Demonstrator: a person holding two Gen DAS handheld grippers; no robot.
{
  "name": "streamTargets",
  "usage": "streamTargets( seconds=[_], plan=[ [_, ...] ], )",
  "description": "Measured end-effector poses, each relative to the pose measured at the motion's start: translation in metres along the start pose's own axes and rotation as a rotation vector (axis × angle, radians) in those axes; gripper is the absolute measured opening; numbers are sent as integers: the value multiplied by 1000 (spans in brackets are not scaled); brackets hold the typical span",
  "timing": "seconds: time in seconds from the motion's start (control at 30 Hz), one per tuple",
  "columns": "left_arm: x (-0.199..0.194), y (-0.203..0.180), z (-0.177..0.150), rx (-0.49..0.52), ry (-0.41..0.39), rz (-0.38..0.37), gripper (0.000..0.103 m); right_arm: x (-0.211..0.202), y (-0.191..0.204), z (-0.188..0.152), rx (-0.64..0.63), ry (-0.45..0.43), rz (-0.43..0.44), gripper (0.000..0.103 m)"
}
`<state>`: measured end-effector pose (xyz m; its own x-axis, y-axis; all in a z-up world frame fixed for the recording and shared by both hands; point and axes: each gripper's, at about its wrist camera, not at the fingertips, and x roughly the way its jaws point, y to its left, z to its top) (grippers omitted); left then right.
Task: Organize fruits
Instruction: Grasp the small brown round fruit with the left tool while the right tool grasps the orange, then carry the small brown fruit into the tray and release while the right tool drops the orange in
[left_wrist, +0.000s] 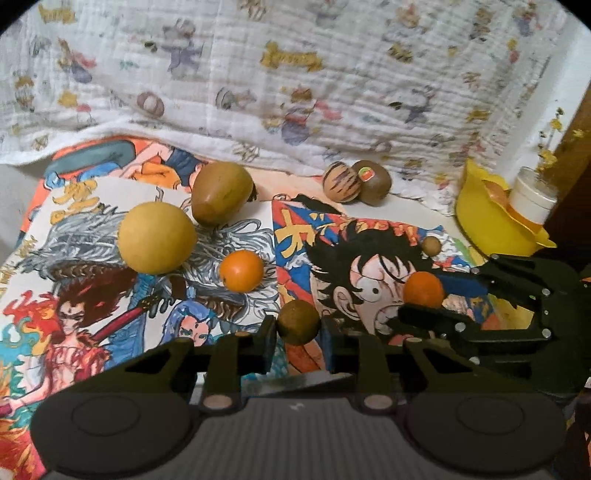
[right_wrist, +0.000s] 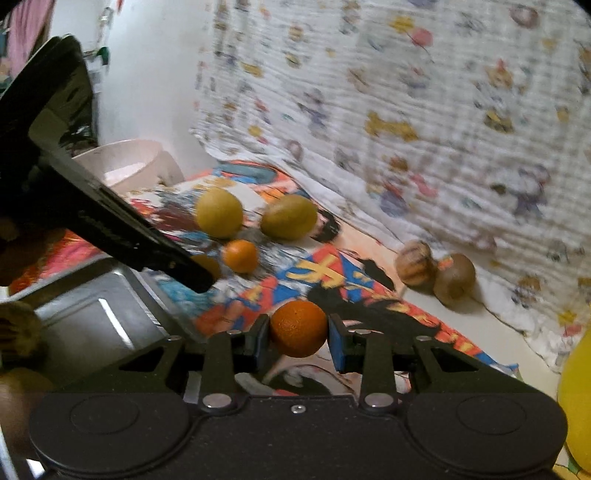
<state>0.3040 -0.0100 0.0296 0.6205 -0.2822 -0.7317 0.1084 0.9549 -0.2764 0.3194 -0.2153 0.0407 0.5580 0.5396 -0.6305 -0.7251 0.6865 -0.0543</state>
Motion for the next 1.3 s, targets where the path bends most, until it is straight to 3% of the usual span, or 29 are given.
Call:
streamTargets(
  seconds=[0.37, 0.7, 0.93, 1.3],
  plan=[
    [-41, 22, -30, -6, 26, 9, 27, -6, 43, 12, -10, 19, 134, 35],
    [-60, 49, -61, -33, 88, 26, 28, 8, 76, 10, 19, 126, 229, 35],
    [-58, 53, -71, -37, 119, 23, 28, 15, 88, 3, 33, 192, 244, 35],
    [-58, 52, -75, -28, 121, 21, 28, 18, 93, 1, 32, 209, 241, 37]
  ],
)
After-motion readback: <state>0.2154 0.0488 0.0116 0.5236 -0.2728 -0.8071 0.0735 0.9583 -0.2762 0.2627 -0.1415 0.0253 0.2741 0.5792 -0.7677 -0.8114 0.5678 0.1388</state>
